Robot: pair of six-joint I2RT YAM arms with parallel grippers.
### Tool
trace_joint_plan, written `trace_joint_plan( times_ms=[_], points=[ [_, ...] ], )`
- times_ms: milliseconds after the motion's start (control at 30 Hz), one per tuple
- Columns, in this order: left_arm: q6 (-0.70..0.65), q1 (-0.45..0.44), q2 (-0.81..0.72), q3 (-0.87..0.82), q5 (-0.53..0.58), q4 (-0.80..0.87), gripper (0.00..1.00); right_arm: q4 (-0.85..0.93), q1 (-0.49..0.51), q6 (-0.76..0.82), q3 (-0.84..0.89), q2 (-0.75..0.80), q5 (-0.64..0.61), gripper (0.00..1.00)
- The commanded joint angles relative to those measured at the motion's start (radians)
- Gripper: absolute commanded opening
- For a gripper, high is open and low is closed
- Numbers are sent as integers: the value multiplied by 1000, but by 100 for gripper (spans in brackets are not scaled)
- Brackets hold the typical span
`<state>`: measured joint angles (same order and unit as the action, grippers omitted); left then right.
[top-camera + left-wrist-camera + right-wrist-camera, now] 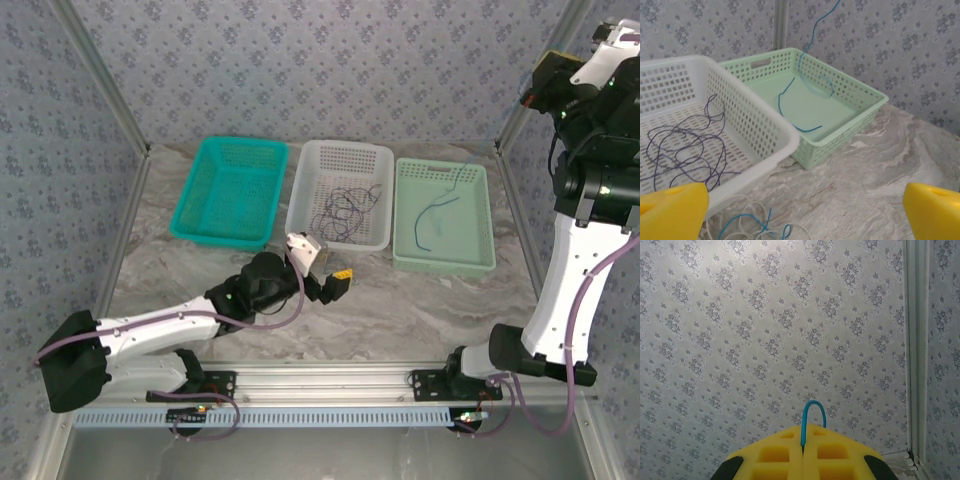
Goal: Untangle the cables
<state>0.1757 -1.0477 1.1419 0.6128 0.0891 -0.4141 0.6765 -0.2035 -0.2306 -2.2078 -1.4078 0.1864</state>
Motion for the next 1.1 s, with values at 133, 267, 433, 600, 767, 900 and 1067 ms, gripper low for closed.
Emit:
trace_joint_plan(
  times_ms=[133, 267, 433, 600, 767, 900, 1067],
  points=[
    [8, -6, -55, -31, 45, -3, 100, -68, -10, 3, 76, 1, 19, 0],
    [11, -5, -72, -47, 59, 2, 99, -71, -8, -4, 107, 1, 38, 0],
    [13, -2, -89, -62, 68, 4, 99, -107, -9, 8, 189, 15, 35, 0],
    [16, -3, -96, -73, 73, 11, 100, -109, -9, 9, 274, 22, 33, 0],
    [24, -3, -102, -83, 84, 11, 99, -80, -8, 6, 395, 18, 34, 0],
    [31, -3, -112, -93, 95, 17, 99, -54, -5, 5, 522, 20, 54, 1],
    [45, -3, -127, -109, 111, 27, 99, -66, 23, 3, 676, 30, 39, 5]
  ],
)
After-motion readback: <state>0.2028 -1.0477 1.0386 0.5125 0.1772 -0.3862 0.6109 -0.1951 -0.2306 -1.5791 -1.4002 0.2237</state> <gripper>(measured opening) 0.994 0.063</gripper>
